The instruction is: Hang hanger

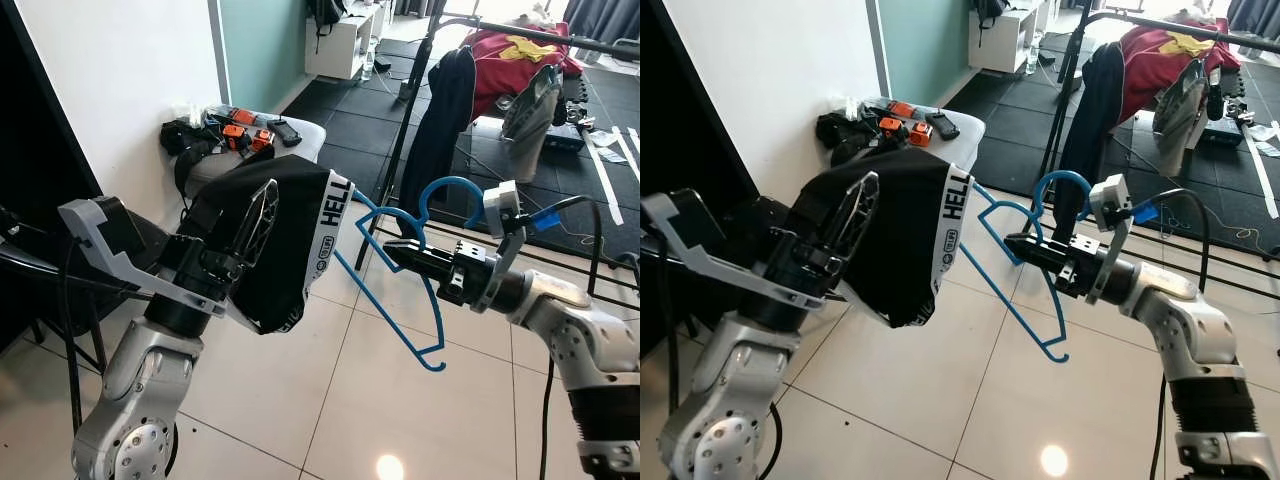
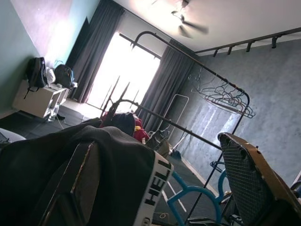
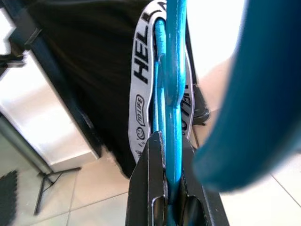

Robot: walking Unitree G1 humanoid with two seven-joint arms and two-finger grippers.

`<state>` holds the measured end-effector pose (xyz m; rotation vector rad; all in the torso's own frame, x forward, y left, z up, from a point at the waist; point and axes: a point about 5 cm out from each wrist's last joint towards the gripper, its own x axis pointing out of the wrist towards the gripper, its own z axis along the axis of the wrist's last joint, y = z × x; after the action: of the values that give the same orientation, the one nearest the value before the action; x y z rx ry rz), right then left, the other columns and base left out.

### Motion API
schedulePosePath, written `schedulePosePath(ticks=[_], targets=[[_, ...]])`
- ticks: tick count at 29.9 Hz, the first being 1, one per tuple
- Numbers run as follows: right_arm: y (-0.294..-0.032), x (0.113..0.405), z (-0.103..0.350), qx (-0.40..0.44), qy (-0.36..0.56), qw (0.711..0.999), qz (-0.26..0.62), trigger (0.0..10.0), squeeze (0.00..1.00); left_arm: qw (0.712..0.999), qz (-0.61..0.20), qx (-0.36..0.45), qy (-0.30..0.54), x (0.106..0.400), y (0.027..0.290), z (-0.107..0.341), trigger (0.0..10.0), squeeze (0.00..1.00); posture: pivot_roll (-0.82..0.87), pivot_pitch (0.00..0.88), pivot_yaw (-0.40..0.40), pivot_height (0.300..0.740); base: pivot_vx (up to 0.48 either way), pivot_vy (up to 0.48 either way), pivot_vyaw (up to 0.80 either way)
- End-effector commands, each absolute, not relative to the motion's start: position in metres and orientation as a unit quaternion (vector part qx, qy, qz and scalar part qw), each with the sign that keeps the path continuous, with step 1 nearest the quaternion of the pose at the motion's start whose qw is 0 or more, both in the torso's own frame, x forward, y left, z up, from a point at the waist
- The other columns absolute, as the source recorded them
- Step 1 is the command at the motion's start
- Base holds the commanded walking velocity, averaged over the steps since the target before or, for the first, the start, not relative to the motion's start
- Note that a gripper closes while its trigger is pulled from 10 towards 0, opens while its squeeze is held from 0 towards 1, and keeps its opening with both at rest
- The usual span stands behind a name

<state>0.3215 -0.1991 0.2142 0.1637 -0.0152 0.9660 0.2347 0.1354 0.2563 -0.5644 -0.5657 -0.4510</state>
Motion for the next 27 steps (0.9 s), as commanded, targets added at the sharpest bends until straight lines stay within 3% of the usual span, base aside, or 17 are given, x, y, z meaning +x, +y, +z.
schedulePosePath(ticks=[1, 8, 25, 27], targets=[[-0.207, 0.328, 0.221, 0.078, -0.032, 0.899, 0.430, 10.0, 0.00, 0.893, -0.216, -0.280, -0.278, 0.235, 0.136, 0.258, 10.0, 0.91, -0.05, 0.111, -0.029, 0.740, 0.000, 0.000, 0.00], [-0.208, 0.330, 0.224, 0.086, -0.041, 0.900, 0.425, 10.0, 0.00, 0.894, -0.214, -0.280, -0.278, 0.234, 0.138, 0.258, 10.0, 0.90, -0.05, 0.110, -0.032, 0.740, 0.000, 0.000, 0.00], [-0.212, 0.331, 0.239, 0.106, -0.082, 0.890, 0.435, 10.0, 0.00, 0.905, -0.226, -0.255, -0.255, 0.235, 0.133, 0.250, 10.0, 0.67, -0.06, 0.109, -0.029, 0.740, 0.000, 0.000, 0.00], [-0.207, 0.330, 0.238, 0.104, -0.076, 0.883, 0.450, 10.0, 0.00, 0.910, -0.242, -0.232, -0.244, 0.234, 0.124, 0.247, 10.0, 0.44, -0.06, 0.107, -0.031, 0.740, 0.000, 0.000, 0.00]])
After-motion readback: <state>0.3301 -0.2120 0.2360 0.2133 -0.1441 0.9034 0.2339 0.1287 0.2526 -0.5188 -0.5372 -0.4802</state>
